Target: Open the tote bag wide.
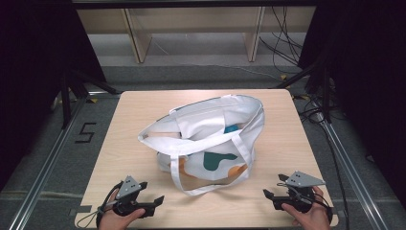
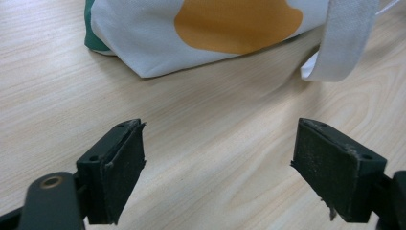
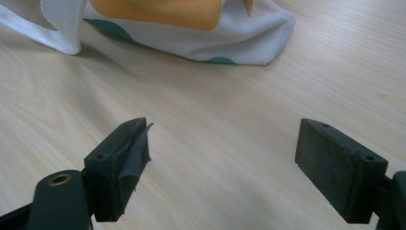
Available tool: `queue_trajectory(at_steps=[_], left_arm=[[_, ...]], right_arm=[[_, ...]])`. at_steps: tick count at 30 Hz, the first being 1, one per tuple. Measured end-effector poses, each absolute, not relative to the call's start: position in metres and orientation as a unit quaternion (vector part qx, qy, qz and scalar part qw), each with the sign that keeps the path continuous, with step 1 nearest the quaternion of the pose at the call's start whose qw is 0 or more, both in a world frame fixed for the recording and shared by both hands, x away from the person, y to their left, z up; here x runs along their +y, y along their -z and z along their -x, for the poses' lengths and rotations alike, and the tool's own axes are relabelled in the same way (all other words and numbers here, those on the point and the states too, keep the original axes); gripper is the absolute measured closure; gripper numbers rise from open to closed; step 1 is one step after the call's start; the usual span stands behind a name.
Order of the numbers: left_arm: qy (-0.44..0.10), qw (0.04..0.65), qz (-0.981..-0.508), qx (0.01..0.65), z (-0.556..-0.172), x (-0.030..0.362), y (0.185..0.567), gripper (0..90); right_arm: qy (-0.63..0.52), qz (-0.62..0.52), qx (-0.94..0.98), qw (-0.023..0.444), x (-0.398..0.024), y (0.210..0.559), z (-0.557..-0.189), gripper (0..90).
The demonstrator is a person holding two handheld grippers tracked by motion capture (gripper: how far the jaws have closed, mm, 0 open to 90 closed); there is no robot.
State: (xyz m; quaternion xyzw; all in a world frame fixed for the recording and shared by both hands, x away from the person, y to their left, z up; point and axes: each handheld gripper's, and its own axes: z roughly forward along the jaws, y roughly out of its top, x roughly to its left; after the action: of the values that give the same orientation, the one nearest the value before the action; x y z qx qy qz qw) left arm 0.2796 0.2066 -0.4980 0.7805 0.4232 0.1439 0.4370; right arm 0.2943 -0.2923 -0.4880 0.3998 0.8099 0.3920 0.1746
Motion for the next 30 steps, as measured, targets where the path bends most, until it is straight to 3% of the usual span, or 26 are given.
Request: queue_trajectory(at_steps=[17,19,23,25,30], left_arm=[[-0.142,0.434,-0.778,0.431,-0.280,0.208,0.495,17.3],[-0.135,0.444,-0.774,0.430,-0.283,0.210,0.495,18.2],[-0.142,0.443,-0.777,0.424,-0.286,0.213,0.492,18.1],[-0.147,0.448,-0.772,0.426,-0.288,0.214,0.485,19.9],[-0.153,0.460,-0.773,0.411,-0.291,0.216,0.469,35.6]], right_arm=[[-0.395,-0.383,0.815,0.182,-0.293,0.488,-0.296,17.6],[-0.394,-0.372,0.819,0.186,-0.291,0.486,-0.296,26.0],[-0.396,-0.360,0.823,0.192,-0.290,0.482,-0.300,25.8],[-0.404,-0.359,0.819,0.193,-0.290,0.473,-0.304,30.8],[-0.429,-0.344,0.811,0.201,-0.286,0.450,-0.311,42.6]])
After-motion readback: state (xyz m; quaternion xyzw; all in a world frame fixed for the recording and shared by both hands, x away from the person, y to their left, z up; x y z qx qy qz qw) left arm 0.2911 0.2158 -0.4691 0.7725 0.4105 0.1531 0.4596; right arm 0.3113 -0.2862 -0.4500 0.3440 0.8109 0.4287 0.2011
